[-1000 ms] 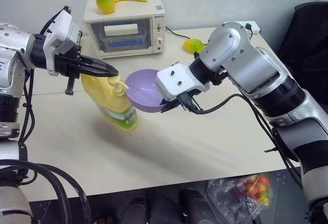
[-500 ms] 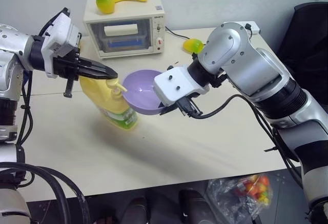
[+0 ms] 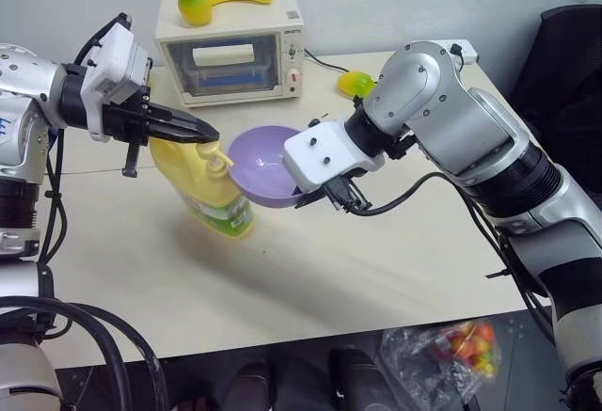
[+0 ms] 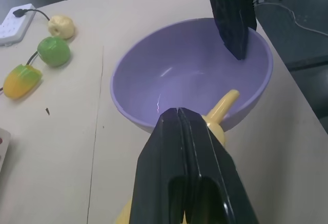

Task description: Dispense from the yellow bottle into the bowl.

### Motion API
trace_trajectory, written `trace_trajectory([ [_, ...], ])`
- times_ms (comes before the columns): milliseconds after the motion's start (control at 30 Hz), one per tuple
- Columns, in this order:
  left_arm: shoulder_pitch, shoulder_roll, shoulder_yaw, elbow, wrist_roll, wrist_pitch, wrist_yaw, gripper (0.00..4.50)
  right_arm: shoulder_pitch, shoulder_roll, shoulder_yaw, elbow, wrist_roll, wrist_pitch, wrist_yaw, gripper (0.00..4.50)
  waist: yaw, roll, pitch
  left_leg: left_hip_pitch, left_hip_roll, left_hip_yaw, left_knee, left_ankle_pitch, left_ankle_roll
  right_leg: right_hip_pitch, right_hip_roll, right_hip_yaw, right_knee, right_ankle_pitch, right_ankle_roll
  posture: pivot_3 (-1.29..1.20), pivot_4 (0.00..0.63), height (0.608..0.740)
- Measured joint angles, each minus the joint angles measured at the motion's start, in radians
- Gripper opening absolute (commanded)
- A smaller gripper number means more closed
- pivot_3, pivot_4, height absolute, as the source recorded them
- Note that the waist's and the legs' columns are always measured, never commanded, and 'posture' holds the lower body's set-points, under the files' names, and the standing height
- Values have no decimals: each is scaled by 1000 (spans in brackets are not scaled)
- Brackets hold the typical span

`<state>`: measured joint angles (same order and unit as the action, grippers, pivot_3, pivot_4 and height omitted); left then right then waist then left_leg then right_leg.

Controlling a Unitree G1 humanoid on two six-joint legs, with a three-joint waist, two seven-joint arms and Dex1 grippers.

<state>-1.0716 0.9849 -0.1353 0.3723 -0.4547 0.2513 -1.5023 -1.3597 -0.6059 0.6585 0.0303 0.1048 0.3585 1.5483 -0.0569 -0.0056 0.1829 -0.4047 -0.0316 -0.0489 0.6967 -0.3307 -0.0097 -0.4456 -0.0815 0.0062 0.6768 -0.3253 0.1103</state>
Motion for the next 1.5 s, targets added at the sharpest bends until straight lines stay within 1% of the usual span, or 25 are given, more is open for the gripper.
trace_trajectory([
  [200, -21, -8, 0, -3, -6, 56, 0, 26, 10, -9, 0, -6, -2, -10, 1, 0, 0, 0, 0, 0, 0, 0, -1, 0, 0, 0, 0, 0, -1, 0, 0, 0, 150, 740],
  [433, 9, 38, -7, -16, -22, 64, 0, 26, 15, -16, 0, -28, -2, -8, 1, 0, 1, 0, 0, 0, 0, 0, -1, 0, 0, 0, 0, 0, -1, 0, 0, 0, 150, 740],
  [767, 25, 66, -18, -37, -31, 15, 0, 26, 27, -23, 0, -61, 3, 11, 1, 0, 2, 0, 0, 0, 0, 0, -1, 0, 0, 0, -1, 0, -1, 0, 0, 0, 150, 740],
  [1267, 38, 74, -39, -46, -27, -102, 0, 26, 27, -24, 0, -68, 18, 33, 1, 0, 2, 0, 0, 0, 0, 0, 0, 0, 0, 0, 0, 0, 0, 0, 0, 0, 150, 740],
  [1500, 64, 74, -29, -53, -30, -109, 0, 26, 27, -24, 0, -68, 21, 33, 1, 0, 2, 0, -1, 2, 0, 0, 0, 0, 0, 1, 0, 1, 0, 0, 0, 0, 150, 740],
])
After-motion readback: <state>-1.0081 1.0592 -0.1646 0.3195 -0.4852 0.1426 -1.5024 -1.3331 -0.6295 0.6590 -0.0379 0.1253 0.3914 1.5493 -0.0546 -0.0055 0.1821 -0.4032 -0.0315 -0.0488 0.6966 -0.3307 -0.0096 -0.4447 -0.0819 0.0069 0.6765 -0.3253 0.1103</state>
